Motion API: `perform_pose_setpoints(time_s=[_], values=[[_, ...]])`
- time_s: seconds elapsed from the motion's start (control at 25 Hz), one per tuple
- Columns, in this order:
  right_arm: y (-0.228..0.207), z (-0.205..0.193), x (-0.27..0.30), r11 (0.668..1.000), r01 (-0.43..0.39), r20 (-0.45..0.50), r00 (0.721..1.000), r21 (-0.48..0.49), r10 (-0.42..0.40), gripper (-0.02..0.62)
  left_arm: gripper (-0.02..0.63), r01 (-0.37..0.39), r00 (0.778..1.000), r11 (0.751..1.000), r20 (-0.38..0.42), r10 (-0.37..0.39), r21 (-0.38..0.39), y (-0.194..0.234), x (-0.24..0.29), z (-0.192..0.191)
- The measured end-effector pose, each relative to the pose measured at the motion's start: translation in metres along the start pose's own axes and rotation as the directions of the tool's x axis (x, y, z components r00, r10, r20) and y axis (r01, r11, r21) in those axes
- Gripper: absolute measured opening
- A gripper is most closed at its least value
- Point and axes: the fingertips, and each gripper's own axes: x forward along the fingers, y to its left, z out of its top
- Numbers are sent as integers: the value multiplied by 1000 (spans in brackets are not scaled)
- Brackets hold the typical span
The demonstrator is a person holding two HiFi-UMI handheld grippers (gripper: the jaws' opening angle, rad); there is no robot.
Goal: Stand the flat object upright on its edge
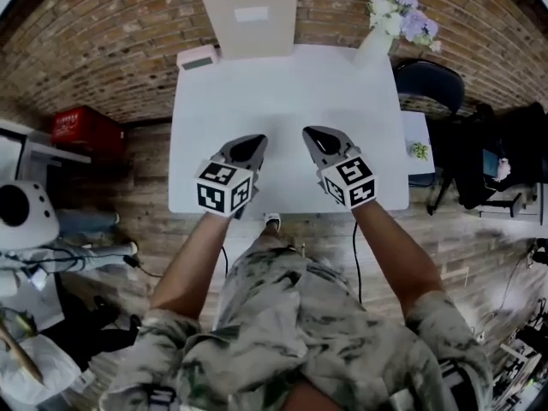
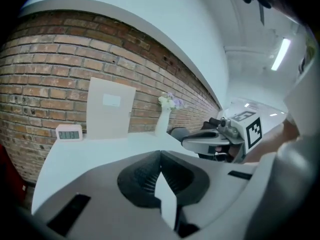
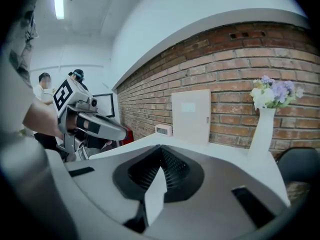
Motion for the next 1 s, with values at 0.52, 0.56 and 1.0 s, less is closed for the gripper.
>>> perform_pose_setpoints(time_s=[0.52,0.56,1.0], values=[[104,-41,-137,997,-51,-7,999,62,52,21,25,79,997,997,-25,-80,-5,-117,-98,-56],[111,-42,-145,997,-55,-7,998,61,56,21,25,82,996,997,-26,-82,-5,-124,-105,-61],[174,-49,-207,995,-80,-2,997,63,80,21,25,111,994,993,-16,-112,-27,-175,-173,-94]])
